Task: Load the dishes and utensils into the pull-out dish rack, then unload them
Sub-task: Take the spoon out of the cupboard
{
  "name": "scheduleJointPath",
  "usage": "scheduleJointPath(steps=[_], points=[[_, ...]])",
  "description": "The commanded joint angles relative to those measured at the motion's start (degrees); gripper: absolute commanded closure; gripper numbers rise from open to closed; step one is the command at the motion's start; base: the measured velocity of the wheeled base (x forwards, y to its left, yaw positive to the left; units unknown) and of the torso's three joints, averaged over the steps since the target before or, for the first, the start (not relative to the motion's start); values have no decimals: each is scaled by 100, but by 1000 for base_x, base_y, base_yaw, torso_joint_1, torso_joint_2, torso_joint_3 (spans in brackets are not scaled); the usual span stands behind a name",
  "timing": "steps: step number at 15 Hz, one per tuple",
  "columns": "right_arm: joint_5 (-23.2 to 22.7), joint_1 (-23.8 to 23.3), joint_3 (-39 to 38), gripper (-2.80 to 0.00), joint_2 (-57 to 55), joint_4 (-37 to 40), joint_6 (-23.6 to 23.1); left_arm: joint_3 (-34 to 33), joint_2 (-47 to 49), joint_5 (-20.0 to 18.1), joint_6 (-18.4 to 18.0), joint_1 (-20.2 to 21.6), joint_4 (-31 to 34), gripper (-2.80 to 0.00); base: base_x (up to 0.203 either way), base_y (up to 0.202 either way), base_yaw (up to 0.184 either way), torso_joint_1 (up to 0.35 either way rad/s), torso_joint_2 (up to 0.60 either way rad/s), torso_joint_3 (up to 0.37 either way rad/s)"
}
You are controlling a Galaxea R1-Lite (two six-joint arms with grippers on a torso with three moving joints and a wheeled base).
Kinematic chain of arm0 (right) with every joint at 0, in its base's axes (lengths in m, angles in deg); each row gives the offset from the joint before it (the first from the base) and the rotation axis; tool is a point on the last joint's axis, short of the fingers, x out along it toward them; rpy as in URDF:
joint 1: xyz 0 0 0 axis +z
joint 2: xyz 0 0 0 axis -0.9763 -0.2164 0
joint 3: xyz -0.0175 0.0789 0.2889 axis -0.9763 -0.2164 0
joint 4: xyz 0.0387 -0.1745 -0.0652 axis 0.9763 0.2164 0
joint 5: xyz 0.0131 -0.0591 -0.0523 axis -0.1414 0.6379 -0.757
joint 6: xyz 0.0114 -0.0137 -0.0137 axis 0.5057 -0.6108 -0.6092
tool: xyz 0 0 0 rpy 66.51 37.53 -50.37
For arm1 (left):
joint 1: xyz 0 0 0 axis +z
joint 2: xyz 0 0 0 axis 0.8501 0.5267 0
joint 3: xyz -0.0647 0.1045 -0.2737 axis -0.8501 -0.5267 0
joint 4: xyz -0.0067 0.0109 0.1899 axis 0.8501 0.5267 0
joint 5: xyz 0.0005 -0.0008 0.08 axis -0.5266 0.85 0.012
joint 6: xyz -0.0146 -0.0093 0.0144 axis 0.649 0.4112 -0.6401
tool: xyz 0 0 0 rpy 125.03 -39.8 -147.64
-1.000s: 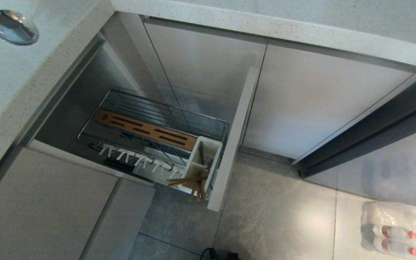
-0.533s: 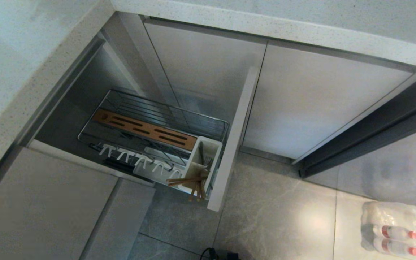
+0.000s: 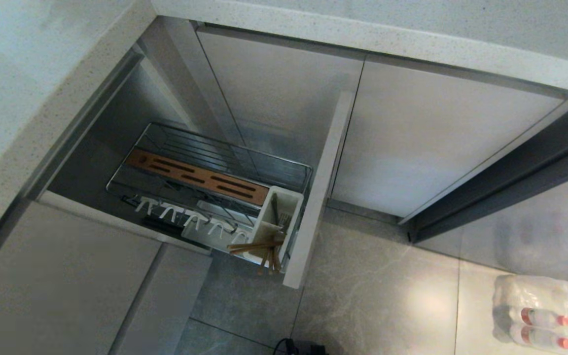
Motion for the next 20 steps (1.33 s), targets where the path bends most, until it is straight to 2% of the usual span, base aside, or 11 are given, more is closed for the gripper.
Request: scheduleJointPath(steps=[1, 4, 8, 13, 16, 20], points=[[0, 0, 0, 0, -5, -2, 2, -115, 81, 9, 72, 425, -65, 0, 0, 0, 0, 0, 0, 0], [0, 0, 0, 0, -9, -2, 2, -302, 194, 0, 272, 1106, -376, 0, 0, 0, 0, 0, 0, 0], [0, 0, 0, 0, -6, -2, 2, -288, 580, -34, 564, 1631, -501, 0, 0, 0, 0, 0, 0, 0], [0, 0, 0, 0, -9, -2, 2, -157, 1070, -158, 897, 2135, -1151, 0, 0, 0, 0, 0, 0, 0], [0, 0, 0, 0, -9, -2, 2, 108, 1423, -423, 1046, 2317, -1137, 0, 0, 0, 0, 0, 0, 0], [0, 0, 0, 0, -9, -2, 2, 569, 1814, -1196, 1460, 2579, -763, 0, 0, 0, 0, 0, 0, 0]])
